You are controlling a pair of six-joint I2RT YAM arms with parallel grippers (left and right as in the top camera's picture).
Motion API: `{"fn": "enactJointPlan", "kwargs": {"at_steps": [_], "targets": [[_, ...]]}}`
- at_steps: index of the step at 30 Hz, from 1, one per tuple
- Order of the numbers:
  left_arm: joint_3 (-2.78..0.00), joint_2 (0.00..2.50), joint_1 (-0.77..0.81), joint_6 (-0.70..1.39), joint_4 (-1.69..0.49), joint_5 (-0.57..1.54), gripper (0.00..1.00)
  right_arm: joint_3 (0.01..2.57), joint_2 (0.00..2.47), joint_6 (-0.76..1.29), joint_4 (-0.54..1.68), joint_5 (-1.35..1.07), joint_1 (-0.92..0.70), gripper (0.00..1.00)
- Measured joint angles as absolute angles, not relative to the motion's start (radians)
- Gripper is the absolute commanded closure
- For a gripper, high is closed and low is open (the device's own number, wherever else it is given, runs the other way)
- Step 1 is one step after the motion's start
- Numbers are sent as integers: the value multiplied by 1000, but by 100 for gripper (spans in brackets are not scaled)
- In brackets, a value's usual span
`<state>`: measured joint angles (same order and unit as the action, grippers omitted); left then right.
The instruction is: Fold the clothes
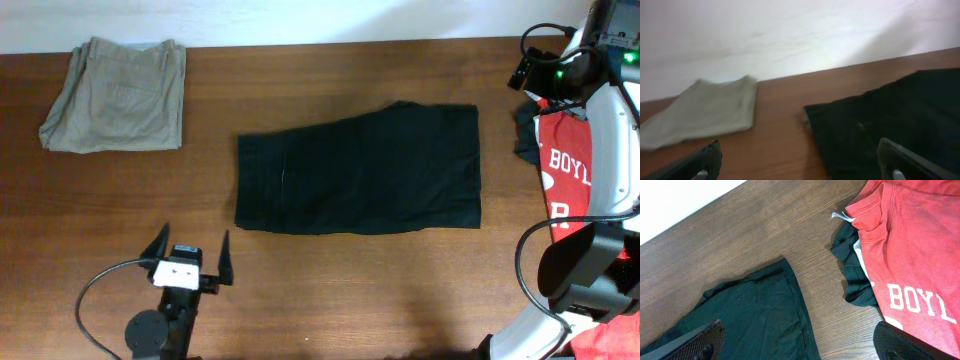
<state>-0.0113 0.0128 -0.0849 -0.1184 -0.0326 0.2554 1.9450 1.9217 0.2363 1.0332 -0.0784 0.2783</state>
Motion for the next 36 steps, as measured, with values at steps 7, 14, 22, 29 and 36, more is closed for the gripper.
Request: {"fn": "enactJointPlan", "kwargs": {"at_steps": [7, 14, 22, 29, 36], "targets": [[-14, 13, -85, 54, 261, 425, 1, 1945, 1922, 236, 1034, -78, 278, 1], [-240, 235, -85, 126, 212, 474, 1, 1945, 1922, 236, 1032, -75, 278, 1], [-999, 941, -86, -23, -295, 810, 1, 1945, 1922, 237, 1034, -75, 278, 1], [-1233, 1255, -86, 51, -476, 826, 1, 1945, 1922, 236, 1034, -75, 278, 2], [-1470, 1494, -25, 95, -944, 357, 1, 1945, 1922, 236, 1034, -75, 278, 1]]}}
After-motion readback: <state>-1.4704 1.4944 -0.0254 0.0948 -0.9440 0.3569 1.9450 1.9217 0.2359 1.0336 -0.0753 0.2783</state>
